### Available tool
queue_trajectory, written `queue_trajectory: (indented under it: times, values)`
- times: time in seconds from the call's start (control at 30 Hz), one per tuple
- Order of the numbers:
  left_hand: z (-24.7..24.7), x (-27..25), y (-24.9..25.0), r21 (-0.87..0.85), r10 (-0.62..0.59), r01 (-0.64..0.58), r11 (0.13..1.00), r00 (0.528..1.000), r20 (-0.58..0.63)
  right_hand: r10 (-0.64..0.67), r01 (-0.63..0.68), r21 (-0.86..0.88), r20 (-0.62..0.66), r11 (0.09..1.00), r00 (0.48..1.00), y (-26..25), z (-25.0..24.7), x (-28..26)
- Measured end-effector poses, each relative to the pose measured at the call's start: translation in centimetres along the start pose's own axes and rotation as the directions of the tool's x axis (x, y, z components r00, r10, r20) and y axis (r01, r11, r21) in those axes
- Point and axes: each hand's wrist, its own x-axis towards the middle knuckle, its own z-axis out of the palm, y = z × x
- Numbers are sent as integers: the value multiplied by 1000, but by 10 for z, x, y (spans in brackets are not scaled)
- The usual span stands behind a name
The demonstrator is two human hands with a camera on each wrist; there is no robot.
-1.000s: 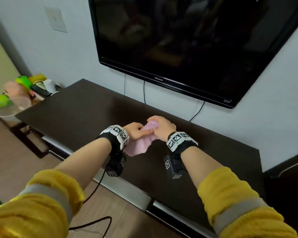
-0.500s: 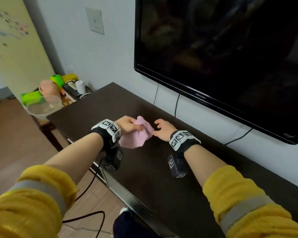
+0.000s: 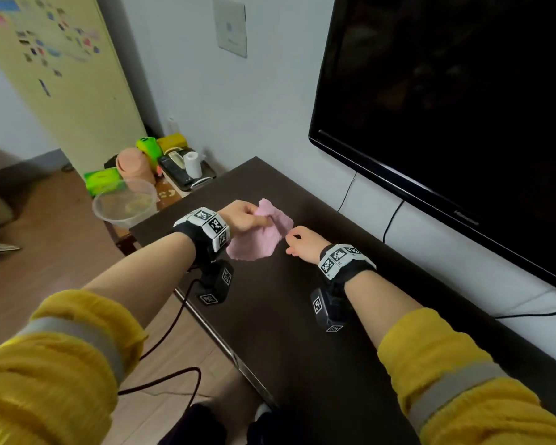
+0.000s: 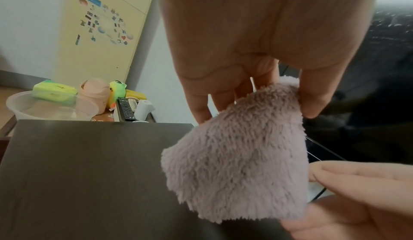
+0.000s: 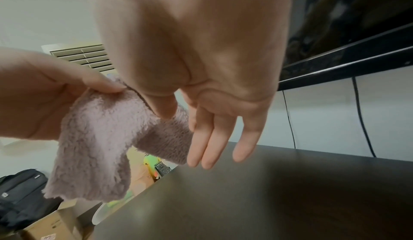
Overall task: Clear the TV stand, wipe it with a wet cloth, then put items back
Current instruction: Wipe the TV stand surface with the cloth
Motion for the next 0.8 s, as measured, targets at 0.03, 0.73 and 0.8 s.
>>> queue_trajectory:
  times: [0.03, 0.73, 0.8]
  values:
    - [-7, 6, -5, 1, 5, -5, 1000, 1000, 6, 19, -19, 43, 7, 999, 1000, -7, 4, 7]
    - [-139, 92, -92, -331, -68, 185, 926, 940, 335, 346, -213, 662, -74, 718, 935, -148, 87, 108]
    - [-139, 92, -90, -360, -65, 224, 906, 912, 404, 313, -182, 656, -87, 732, 946, -148, 85, 108]
